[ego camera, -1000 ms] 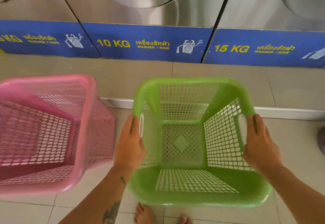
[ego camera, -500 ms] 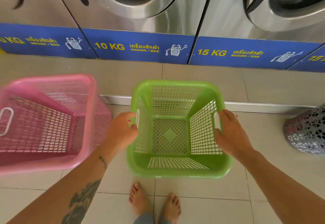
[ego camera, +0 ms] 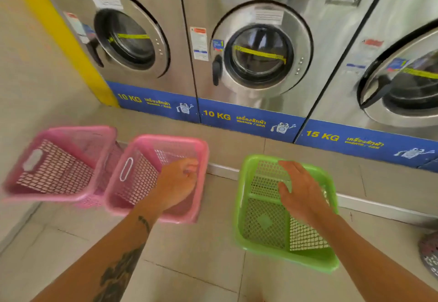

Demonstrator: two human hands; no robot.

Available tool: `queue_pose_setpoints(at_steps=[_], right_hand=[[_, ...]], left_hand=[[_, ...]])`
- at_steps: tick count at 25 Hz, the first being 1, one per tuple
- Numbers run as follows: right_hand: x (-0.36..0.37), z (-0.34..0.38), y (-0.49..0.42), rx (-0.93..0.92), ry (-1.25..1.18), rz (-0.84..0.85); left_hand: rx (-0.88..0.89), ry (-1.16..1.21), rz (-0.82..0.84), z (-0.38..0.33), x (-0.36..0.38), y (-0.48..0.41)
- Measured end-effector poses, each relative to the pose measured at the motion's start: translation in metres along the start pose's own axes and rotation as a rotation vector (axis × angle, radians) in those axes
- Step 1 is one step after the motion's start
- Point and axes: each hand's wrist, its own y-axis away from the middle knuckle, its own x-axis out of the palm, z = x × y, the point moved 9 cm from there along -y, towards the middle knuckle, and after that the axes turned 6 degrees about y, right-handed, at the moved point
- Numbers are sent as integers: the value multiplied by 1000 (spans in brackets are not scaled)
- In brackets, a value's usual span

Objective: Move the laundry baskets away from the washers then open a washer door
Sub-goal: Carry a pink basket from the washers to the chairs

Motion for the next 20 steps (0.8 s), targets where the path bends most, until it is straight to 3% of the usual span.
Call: queue_pose_setpoints(at_steps=[5,11,14,20], right_hand=[[-1,178,-13,-171,-24,-40],[49,366,-20,-322,-95,-26],[81,435,-26,-361,-121,43],[158,518,-69,-392,-82,191]], left_hand=[[82,-124,-195,37,-178,48],[39,-348,-187,116,-318,104],[-20,-165,-324,148,-375,116],[-104,-87,-350,211,-422,85]])
